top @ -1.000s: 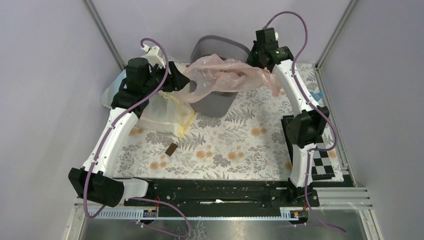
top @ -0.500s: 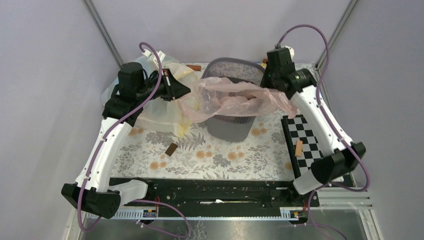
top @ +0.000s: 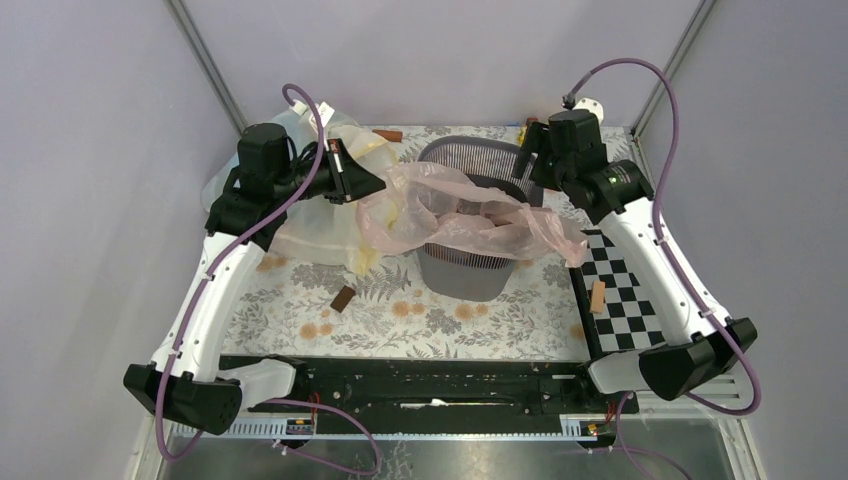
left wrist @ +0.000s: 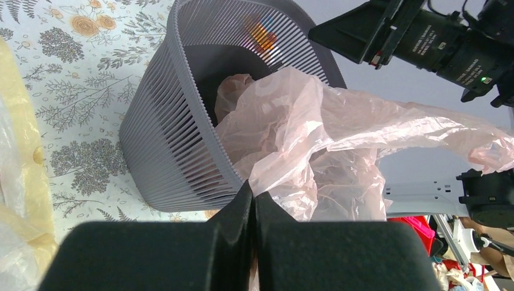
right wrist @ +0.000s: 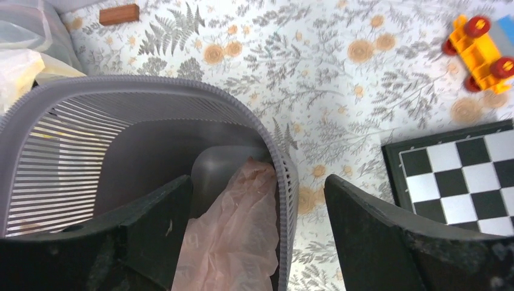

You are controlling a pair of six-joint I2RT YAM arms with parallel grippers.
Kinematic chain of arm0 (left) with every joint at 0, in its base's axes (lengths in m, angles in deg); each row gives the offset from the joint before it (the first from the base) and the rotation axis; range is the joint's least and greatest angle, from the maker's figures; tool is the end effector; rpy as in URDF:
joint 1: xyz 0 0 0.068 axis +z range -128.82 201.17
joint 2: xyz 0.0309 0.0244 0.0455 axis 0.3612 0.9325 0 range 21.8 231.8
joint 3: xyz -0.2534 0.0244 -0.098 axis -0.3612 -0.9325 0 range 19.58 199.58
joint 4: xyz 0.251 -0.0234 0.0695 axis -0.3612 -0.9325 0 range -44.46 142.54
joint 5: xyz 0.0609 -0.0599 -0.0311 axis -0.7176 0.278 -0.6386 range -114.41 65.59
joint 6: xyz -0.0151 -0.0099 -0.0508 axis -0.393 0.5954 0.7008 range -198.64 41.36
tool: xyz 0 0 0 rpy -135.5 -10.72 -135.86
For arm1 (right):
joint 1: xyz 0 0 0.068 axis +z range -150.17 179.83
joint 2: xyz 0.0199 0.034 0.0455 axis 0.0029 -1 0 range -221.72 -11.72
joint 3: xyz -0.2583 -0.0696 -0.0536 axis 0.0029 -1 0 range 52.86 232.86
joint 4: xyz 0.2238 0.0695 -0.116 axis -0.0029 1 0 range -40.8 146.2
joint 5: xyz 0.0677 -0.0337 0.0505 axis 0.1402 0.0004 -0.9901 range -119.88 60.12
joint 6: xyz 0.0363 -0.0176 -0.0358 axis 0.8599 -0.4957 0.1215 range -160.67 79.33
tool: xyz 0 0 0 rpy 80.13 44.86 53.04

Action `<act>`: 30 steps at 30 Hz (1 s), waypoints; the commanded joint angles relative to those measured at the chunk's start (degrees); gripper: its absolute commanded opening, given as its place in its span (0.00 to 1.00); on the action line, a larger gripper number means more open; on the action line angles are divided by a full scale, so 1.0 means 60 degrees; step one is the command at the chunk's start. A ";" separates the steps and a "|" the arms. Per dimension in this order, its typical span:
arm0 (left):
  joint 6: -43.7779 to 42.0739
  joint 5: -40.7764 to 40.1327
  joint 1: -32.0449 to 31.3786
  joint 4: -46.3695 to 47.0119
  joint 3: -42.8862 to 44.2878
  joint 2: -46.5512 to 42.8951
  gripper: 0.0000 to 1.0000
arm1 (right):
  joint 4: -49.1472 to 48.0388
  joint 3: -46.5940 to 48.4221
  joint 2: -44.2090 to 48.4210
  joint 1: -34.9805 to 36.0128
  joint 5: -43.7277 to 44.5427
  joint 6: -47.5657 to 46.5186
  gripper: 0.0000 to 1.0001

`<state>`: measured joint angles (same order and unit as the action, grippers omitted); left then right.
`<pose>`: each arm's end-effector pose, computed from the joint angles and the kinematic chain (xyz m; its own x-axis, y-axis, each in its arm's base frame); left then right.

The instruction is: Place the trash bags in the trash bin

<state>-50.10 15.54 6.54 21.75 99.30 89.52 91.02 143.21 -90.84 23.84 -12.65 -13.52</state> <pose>0.2294 -0.0834 0.4348 -0.6473 -0.2095 -0.7329 0.5380 0.5556 -0.6339 0.2708 0.1092 0.4244 -0.4847 0.2614 -0.8347 0.0738 0.9631 0.2588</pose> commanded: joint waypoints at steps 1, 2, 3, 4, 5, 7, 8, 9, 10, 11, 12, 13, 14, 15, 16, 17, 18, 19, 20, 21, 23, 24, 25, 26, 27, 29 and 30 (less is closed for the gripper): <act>0.0102 0.0323 -0.0021 0.0278 0.0506 0.0007 0.00 | -0.0354 0.0982 0.0674 0.0033 0.0732 -0.1021 0.87; 0.0111 0.0375 -0.0022 0.0282 0.0566 0.0060 0.00 | -0.0366 0.1133 0.0781 0.0033 0.0746 -0.1237 0.87; 0.0113 0.0413 -0.0022 0.0246 0.0630 0.0109 0.00 | -0.0412 0.1236 0.1005 0.0038 0.0658 -0.1464 0.86; 0.0095 0.0410 -0.0022 0.0215 0.0704 0.0151 0.00 | -0.0553 0.1270 0.1259 0.0041 0.0416 -0.1719 0.86; 0.0062 0.0386 -0.0022 0.0151 0.0801 0.0204 0.00 | -0.0748 0.1213 0.1536 0.0039 0.0120 -0.1967 0.86; -0.0053 0.0314 -0.0022 0.0017 0.0974 0.0289 0.00 | -0.1169 0.0990 0.2195 0.0036 -0.0316 -0.2244 0.86; -0.0083 0.0271 -0.0022 -0.0015 0.1024 0.0313 0.00 | -0.1382 0.0861 0.2552 0.0046 -0.0639 -0.2404 0.87; -0.0099 0.0237 -0.0022 -0.0018 0.1055 0.0345 0.00 | -0.1572 0.0744 0.2886 0.0038 -0.0976 -0.2560 0.87; -0.0098 0.0218 -0.0022 -0.0023 0.1072 0.0368 0.00 | -0.1718 0.0665 0.3176 0.0034 -0.1315 -0.2649 0.87; -0.0109 0.0226 -0.0022 -0.0023 0.1082 0.0396 0.00 | -0.1800 0.0639 0.3451 0.0033 -0.1759 -0.2814 0.88; -0.0116 0.0241 -0.0022 -0.0025 0.1094 0.0423 0.00 | -0.1878 0.0623 0.3692 0.0037 -0.2171 -0.2926 0.88; -0.0133 0.0242 -0.0022 -0.0025 0.1115 0.0440 0.00 | -0.1899 0.0650 0.3894 0.0041 -0.2569 -0.2988 0.89; -0.0133 0.0226 -0.0022 -0.0022 0.1120 0.0453 0.00 | -0.1922 0.0672 0.4106 0.0030 -0.2937 -0.3081 0.90; -0.0140 0.0224 -0.0022 -0.0025 0.1131 0.0484 0.00 | -0.1927 0.0667 0.4299 0.0040 -0.3540 -0.3126 0.90; -0.0149 0.0234 -0.0022 -0.0020 0.1138 0.0502 0.00 | -0.1951 0.0635 0.4521 0.0034 -0.4053 -0.3282 0.91; -0.0166 0.0239 -0.0022 -0.0037 0.1141 0.0521 0.00 | -0.1943 0.0549 0.4752 0.0029 -0.4692 -0.3441 0.92; -0.0183 0.0238 -0.0022 -0.0052 0.1141 0.0540 0.00 | -0.1946 0.0366 0.5017 0.0047 -0.5418 -0.3673 0.95; -0.0185 0.0242 -0.0022 -0.0056 0.1145 0.0557 0.00 | -0.1994 0.0129 0.5279 0.0042 -0.6230 -0.3929 0.97; -0.0193 0.0253 -0.0015 -0.0068 0.1146 0.0562 0.00 | -0.2066 -0.0221 0.5543 0.0040 -0.6976 -0.4164 0.97; -0.0190 0.0262 -0.0021 -0.0062 0.1155 0.0572 0.00 | -0.2131 -0.0693 0.5810 0.0034 -0.7851 -0.4415 0.98; -0.0185 0.0264 -0.0022 -0.0068 0.1180 0.0578 0.00 | -0.2162 -0.1304 0.6166 0.0033 -0.9022 -0.5002 0.98; -0.0176 0.0239 -0.0022 -0.0060 0.1194 0.0554 0.00 | -0.2164 -0.1539 0.6265 0.0040 -0.9121 -0.5071 0.98; -0.0148 0.0225 -0.0015 -0.0066 0.1201 0.0542 0.00 | -0.2142 -0.1730 0.6320 0.0041 -0.9039 -0.5175 0.98; -0.0128 0.0207 -0.0022 -0.0063 0.1211 0.0520 0.00 | -0.2130 -0.1920 0.6365 0.0041 -0.8814 -0.5272 0.98; -0.0114 0.0207 -0.0022 -0.0054 0.1234 0.0507 0.00 | -0.2128 -0.2045 0.6361 0.0032 -0.8515 -0.5356 0.97; -0.0133 0.0220 -0.0022 -0.0117 0.1301 0.0445 0.00 | -0.2122 -0.2241 0.6287 0.0041 -0.7824 -0.5533 0.95; -0.0151 0.0214 -0.0022 -0.0159 0.1346 0.0442 0.00 | -0.2122 -0.2284 0.6242 0.0041 -0.7461 -0.5584 0.93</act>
<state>-50.30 16.15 6.54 19.55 104.11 93.17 79.44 130.88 -52.45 23.84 -59.44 -42.89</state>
